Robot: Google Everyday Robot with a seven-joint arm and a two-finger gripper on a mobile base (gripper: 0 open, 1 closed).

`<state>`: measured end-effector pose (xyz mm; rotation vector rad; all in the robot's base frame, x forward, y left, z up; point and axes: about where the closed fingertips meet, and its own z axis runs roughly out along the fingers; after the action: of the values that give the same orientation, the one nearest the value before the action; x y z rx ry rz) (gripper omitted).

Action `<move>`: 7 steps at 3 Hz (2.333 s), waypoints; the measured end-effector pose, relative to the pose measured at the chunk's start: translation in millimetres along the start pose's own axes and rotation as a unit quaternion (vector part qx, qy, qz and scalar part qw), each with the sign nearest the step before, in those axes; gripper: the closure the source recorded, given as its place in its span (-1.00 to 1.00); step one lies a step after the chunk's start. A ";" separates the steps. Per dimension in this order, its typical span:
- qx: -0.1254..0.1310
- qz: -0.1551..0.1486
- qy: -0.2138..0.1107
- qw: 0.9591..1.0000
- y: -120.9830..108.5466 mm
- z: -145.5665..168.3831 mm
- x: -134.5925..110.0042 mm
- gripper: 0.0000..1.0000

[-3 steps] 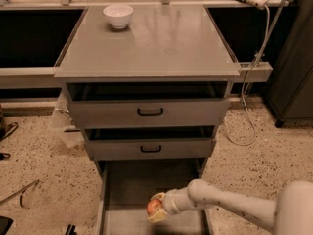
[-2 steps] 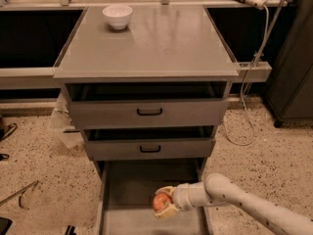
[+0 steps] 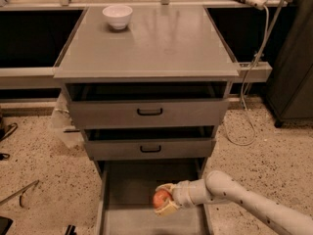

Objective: Pick apple from bottom drawer and place on counter

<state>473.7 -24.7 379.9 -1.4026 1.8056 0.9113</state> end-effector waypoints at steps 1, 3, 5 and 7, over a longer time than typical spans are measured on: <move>0.011 -0.020 -0.016 1.000 -22.1 -36.6 -50.3 1.00; 0.012 -0.078 -0.033 0.996 -45.5 -148.9 -198.5 1.00; 0.013 -0.082 -0.028 0.996 -43.6 -159.9 -209.2 1.00; 0.068 -0.172 -0.036 0.982 -22.4 -288.5 -347.1 1.00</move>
Offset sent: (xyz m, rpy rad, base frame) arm 0.0945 -0.0382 0.2716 -0.0199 -0.1784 0.0100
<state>540.0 -94.3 821.5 -1.5128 1.4807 0.6379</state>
